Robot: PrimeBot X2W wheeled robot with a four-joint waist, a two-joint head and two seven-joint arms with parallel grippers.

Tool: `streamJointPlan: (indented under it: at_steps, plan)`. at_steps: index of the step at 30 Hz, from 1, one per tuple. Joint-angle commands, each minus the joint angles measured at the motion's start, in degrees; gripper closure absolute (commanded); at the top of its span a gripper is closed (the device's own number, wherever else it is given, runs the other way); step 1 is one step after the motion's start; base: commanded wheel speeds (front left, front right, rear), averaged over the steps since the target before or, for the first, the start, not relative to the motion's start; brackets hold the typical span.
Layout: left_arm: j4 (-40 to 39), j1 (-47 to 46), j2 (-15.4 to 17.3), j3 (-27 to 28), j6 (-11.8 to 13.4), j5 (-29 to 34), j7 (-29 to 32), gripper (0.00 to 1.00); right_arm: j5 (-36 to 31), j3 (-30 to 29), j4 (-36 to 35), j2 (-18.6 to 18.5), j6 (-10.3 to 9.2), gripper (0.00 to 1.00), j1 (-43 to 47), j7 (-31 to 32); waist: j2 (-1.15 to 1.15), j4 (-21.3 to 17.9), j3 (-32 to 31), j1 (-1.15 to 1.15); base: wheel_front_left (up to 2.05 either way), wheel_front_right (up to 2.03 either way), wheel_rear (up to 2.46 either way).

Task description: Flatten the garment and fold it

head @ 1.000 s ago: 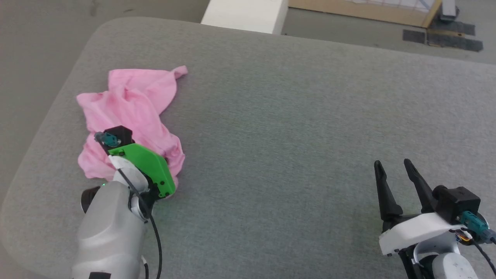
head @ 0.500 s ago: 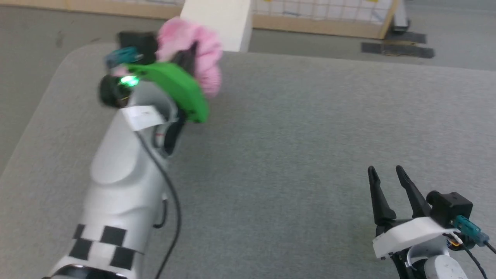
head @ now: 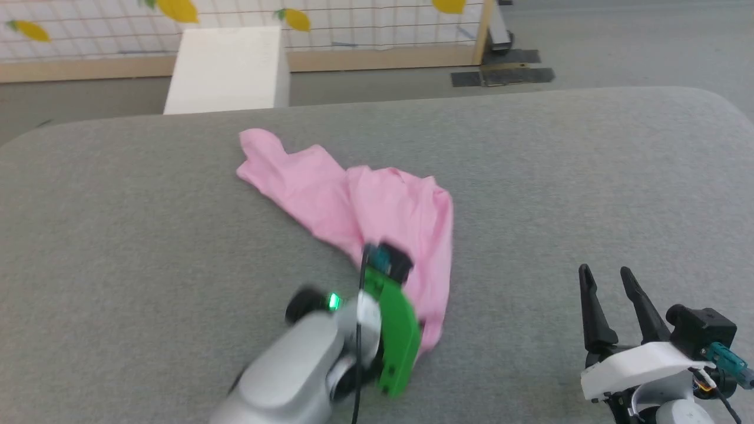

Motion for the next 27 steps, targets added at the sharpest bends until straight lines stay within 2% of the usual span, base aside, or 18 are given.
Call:
streamJointPlan:
  at_steps: [1, 4, 5, 6, 7, 13, 17, 20, 24, 27]
  plan:
    - [0.59, 1.79, 0.69, -0.77, -0.21, -1.61, 1.1, 1.0, 0.55, -0.13, 0.26, 0.04, -0.09, 0.0, 0.48, -0.57, 0.0, -1.87, -0.16, 0.0, 0.0, 0.0, 0.0]
    - [1.04, 4.37, 0.85, -0.34, -0.21, -4.68, 0.74, 1.0, 0.73, -0.58, 0.57, 0.04, -0.09, 0.0, 0.86, -0.93, 0.0, -1.57, -0.22, 0.0, 0.0, 0.0, 0.0]
    - [0.89, 4.73, 0.72, 0.74, -0.12, -5.58, -0.47, 0.9, 0.77, -0.77, 0.7, 0.04, -0.09, 0.0, 1.0, -1.02, 0.0, -1.26, -0.35, 0.0, 0.0, 0.0, 0.0]
    - [0.47, 4.84, 0.62, 2.16, 0.24, -6.38, -2.2, 0.1, 0.83, -0.83, 0.86, 0.04, -0.09, 0.0, 1.11, -1.09, 0.0, -0.89, -0.51, 0.0, 0.0, 0.0, 0.0]
    - [0.01, 4.78, 0.57, 3.45, 0.62, -6.98, -3.75, 0.0, 0.86, -0.84, 0.98, 0.04, -0.09, 0.0, 1.15, -1.13, 0.0, -0.52, -0.66, 0.0, 0.0, 0.0, 0.0]
    - [-4.42, 4.41, 2.54, 13.4, 3.9, -9.09, -16.93, 0.0, 0.89, -0.36, 1.56, 0.04, -0.09, 0.0, 1.24, -1.24, 0.0, 1.85, -2.6, 0.0, 0.0, 0.0, 0.0]
    - [-7.4, 6.2, 6.0, 18.51, 7.97, -5.09, -29.78, 0.0, 0.77, -0.32, 1.68, 0.04, -0.09, 0.0, 1.34, -1.14, 0.0, 3.04, -3.85, 0.0, 0.0, 0.0, 0.0]
    - [-8.53, 9.3, 8.59, 19.94, 11.74, 0.31, -39.34, 0.0, 0.5, -0.29, 1.63, 0.04, -0.09, 0.0, 1.75, -0.78, 0.0, 3.75, -4.69, 0.0, 0.0, 0.0, 0.0]
    - [-10.2, 14.62, 9.74, 21.9, 15.43, 4.85, -42.82, 0.0, 0.03, -0.41, 1.52, 0.04, -0.09, 0.0, 2.04, 0.49, 0.0, 4.17, -5.09, 0.0, 0.0, 0.0, 0.0]
    - [-12.36, 18.33, 9.07, 23.94, 17.12, 6.92, -43.09, 0.0, -0.05, -0.91, 1.6, 0.04, -0.09, 0.0, 2.14, 2.2, 0.0, 4.55, -5.05, 0.0, 0.0, 0.0, 0.0]
